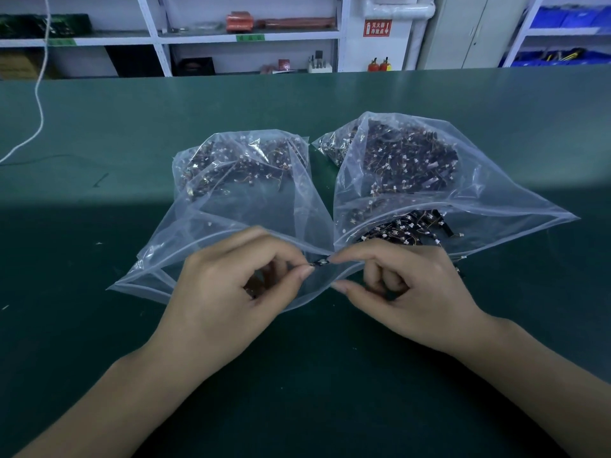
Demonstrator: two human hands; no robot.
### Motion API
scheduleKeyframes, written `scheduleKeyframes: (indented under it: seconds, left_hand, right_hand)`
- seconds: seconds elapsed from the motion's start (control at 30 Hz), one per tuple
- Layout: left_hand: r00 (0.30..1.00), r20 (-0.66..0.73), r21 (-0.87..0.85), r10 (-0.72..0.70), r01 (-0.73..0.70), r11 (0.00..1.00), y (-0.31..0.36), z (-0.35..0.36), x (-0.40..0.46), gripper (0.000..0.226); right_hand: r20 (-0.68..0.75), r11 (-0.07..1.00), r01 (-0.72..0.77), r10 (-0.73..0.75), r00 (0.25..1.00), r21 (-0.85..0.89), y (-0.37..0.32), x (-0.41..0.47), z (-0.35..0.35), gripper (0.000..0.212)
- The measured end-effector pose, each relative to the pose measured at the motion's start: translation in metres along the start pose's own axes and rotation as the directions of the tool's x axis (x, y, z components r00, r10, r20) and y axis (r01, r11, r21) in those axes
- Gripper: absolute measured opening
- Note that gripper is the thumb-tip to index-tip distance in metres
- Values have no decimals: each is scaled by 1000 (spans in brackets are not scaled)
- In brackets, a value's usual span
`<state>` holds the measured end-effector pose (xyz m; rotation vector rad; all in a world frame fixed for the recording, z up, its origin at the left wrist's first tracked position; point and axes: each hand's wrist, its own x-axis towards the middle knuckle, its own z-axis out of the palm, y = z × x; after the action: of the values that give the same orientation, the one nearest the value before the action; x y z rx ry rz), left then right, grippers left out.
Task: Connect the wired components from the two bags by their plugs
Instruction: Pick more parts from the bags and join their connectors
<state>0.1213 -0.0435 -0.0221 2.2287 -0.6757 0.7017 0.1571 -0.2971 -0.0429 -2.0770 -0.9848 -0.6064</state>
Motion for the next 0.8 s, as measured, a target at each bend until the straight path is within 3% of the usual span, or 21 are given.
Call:
scheduleKeyframes:
  seconds: [0.1,0.23,0.43,0.6,0.8]
  left_hand:
    - [998,27,-182,-65,69,981,7,4,-1,7]
    - [990,53,-318,-127,138,938,9,10,-5,10]
    - [996,43,-261,-79,87,962,5,9,-6,29]
    - [1000,19,-183,-8,11,983,2,13,-6,12]
    - [1000,9,-184,9,-8,983,2,11,-6,8]
  right_hand:
    - [0,1000,27,-27,1000,-8,1,0,1,24]
    - [-73,996,85,-85,994,-4,5,-1,1,9]
    - [-120,995,70,-61,991,75,3,-1,3,11]
    - [-88,993,66,-57,994,100,4,-1,3,12]
    - [-91,996,38,-31,995,86,3,-1,3,14]
